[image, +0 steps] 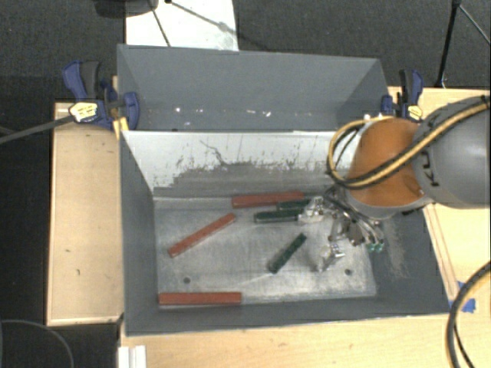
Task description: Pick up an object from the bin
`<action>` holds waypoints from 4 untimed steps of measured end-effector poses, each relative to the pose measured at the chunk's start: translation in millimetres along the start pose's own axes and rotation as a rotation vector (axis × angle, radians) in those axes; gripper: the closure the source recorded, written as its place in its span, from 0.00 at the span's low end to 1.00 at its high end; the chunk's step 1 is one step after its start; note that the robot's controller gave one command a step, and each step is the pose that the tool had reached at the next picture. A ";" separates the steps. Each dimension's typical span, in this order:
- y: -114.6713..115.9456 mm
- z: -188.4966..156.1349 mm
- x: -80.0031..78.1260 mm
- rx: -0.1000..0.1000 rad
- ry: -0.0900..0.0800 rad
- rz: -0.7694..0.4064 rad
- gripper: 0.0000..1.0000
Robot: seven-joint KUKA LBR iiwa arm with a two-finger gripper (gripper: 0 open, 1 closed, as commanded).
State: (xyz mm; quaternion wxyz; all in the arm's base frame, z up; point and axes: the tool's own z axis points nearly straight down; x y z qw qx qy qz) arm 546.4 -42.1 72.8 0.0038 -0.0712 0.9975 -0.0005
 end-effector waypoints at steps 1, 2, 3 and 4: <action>0.0 -0.1 0.0 0.000 0.000 -0.001 0.00; 61.5 -4.2 -9.0 -0.003 -0.002 -0.187 1.00; 61.5 -4.2 -9.0 -0.003 -0.002 -0.188 1.00; 63.8 -173.8 3.1 -0.001 0.001 -0.178 1.00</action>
Offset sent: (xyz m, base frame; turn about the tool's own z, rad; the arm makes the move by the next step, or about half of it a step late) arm -0.0016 0.0610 0.0024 -0.1877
